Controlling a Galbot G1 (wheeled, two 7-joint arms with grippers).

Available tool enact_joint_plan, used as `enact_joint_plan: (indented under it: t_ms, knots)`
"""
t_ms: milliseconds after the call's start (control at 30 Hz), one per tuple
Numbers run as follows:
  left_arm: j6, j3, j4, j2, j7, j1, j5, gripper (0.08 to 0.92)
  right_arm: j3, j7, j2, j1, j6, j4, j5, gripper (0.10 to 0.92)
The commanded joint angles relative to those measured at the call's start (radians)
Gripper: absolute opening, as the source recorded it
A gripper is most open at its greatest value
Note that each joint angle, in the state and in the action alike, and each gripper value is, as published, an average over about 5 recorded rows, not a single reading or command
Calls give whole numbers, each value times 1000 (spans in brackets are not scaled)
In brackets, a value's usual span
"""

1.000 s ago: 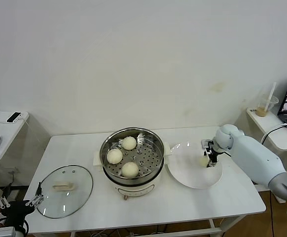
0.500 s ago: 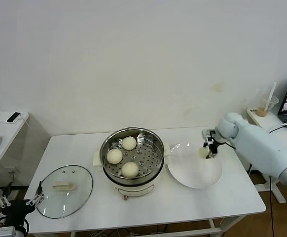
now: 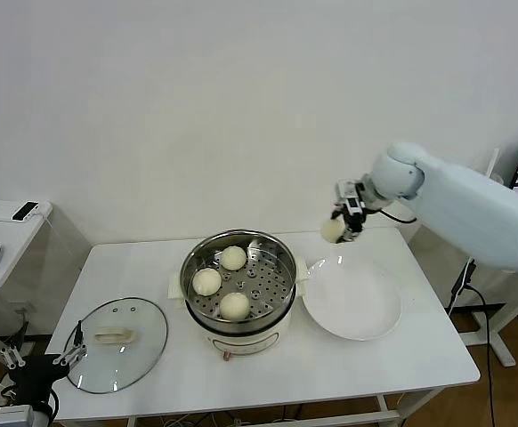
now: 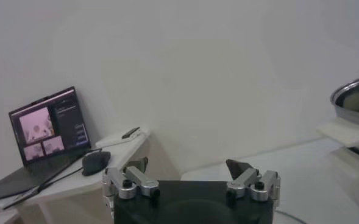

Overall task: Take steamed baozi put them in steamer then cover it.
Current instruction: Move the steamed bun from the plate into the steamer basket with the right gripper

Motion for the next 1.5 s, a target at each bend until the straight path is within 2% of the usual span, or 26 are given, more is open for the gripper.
enact_joint_plan:
  t_ms: [33, 200, 600, 1333, 1433, 1500]
  knots:
    - [0, -1, -4, -1, 0, -1, 5, 823, -152, 111, 122, 161, -146, 147, 245, 602]
    - [0, -4, -7, -6, 0, -2, 12, 823, -144, 170, 217, 98, -196, 113, 312, 604]
    - [1, -11, -9, -13, 0, -8, 10, 823, -156, 229, 329, -40, -264, -35, 329, 611]
    - [1, -10, 7, -6, 3, -19, 6, 823, -159, 276, 347, -84, -312, -67, 284, 611]
    - [2, -10, 6, -7, 3, -19, 6, 823, -156, 281, 342, -84, -313, -59, 286, 626]
    - [2, -10, 6, -7, 2, -18, 5, 823, -150, 283, 336, -83, -312, -52, 285, 664]
